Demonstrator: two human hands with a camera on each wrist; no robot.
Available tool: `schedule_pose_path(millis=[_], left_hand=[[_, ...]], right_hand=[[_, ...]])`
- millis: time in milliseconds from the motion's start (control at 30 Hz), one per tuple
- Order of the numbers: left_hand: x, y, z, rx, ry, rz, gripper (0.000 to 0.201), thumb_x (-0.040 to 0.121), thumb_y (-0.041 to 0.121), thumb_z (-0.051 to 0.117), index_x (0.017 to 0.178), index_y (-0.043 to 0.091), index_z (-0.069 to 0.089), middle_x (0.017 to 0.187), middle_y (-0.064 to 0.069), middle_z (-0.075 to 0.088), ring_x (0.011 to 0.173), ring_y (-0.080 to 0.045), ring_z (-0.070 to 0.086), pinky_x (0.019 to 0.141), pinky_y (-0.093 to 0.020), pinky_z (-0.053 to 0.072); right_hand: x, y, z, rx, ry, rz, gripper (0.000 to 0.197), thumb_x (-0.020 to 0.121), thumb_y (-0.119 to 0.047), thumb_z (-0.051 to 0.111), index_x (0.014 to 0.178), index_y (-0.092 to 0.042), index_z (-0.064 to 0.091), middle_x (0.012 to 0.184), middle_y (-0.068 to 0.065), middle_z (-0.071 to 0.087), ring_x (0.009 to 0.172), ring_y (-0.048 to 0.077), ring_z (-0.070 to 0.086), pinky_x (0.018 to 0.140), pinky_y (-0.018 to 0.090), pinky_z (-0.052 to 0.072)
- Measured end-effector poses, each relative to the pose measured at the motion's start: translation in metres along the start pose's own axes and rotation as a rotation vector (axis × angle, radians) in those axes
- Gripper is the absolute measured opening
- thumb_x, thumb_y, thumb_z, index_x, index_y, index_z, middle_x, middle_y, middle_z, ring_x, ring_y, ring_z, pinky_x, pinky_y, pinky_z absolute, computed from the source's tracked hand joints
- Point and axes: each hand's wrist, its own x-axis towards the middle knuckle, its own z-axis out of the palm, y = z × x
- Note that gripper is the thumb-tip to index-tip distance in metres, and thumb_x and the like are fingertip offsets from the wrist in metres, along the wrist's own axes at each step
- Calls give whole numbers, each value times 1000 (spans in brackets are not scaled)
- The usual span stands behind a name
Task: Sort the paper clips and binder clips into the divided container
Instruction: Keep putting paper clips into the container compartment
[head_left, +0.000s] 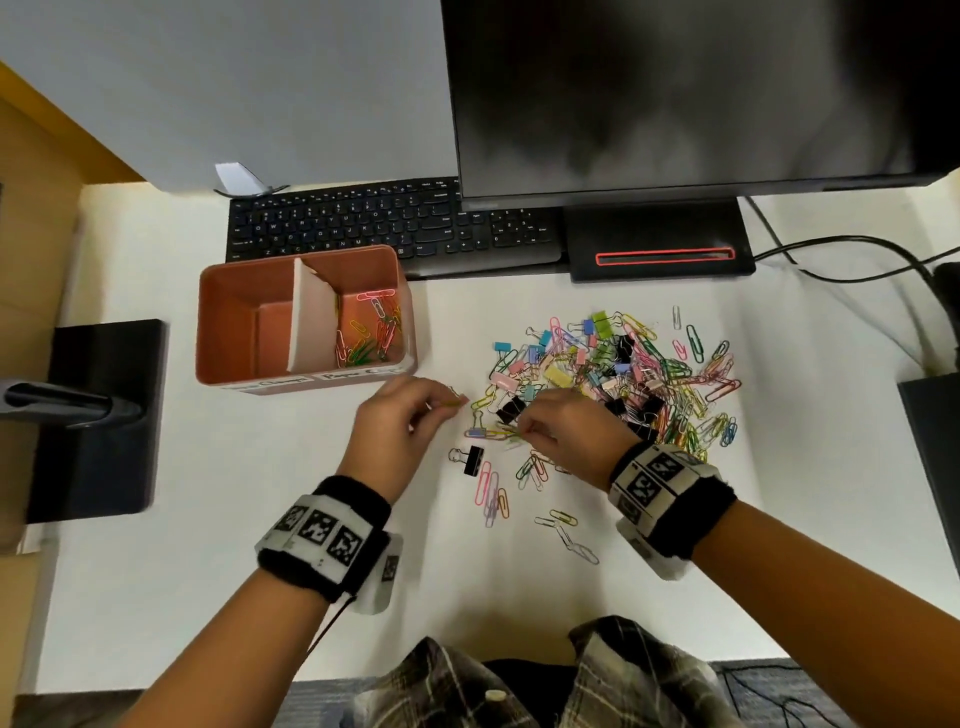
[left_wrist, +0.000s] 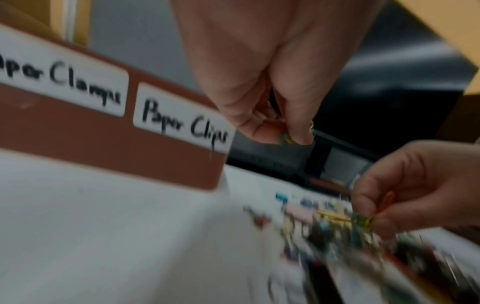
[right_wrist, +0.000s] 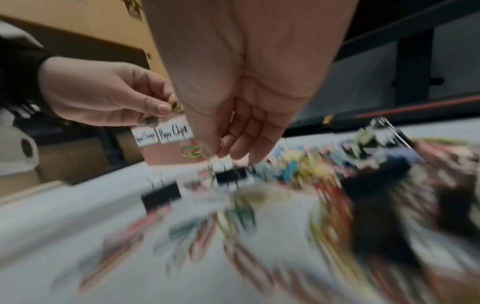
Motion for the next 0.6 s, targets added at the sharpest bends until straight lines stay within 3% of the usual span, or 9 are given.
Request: schedule_pose_path(millis=[133, 233, 333, 433, 500, 600], left_hand=[[24, 7, -56, 0, 232, -52, 11, 80, 12, 69, 83, 21, 63, 85, 0, 62, 68, -8, 56, 65, -7, 43], [51, -4, -85, -11, 330, -173, 14, 79, 15, 69, 79, 24, 59, 81, -3, 64, 68, -14, 56, 70, -20, 47], [69, -15, -98, -58, 280, -302, 12, 78, 16, 71, 78, 22, 61, 86, -6, 69, 74, -20, 63, 80, -32, 53], [70, -17, -99, 45, 231, -357, 17, 85, 13, 62, 102, 12, 65, 103, -6, 68, 83, -12, 59, 81, -19, 42], [61, -10, -101, 75, 239, -291, 24, 88, 11, 57, 111, 11, 63, 107, -4, 66, 86, -9, 57, 82, -18, 41], [35, -1, -87, 5, 139, -153, 19, 85, 9, 62, 102, 16, 66, 98, 2, 67, 84, -9, 62, 81, -21, 48]], right_hand=[[26, -46, -36, 45, 139, -102, 9, 86, -16, 58, 88, -15, 67, 87, -1, 64, 80, 14, 56, 76, 29, 48], [66, -83, -52, 91, 226, -145, 8, 84, -19, 58, 87, -20, 65, 85, -6, 60, 77, 13, 55, 75, 27, 46], [107, -113, -55, 52, 237, -116, 10, 84, -20, 59, 93, -22, 65, 89, -1, 65, 81, 19, 60, 81, 32, 51], [127, -117, -51, 69, 185, -29, 27, 83, -26, 65, 109, -21, 59, 101, 2, 65, 89, 20, 61, 85, 33, 51], [119, -106, -51, 101, 228, -20, 32, 84, -29, 65, 113, -21, 56, 105, -1, 61, 82, 12, 58, 82, 29, 47], [85, -75, -45, 162, 257, 20, 19, 89, -26, 58, 107, -21, 57, 91, -8, 57, 65, -3, 46, 73, 23, 43]])
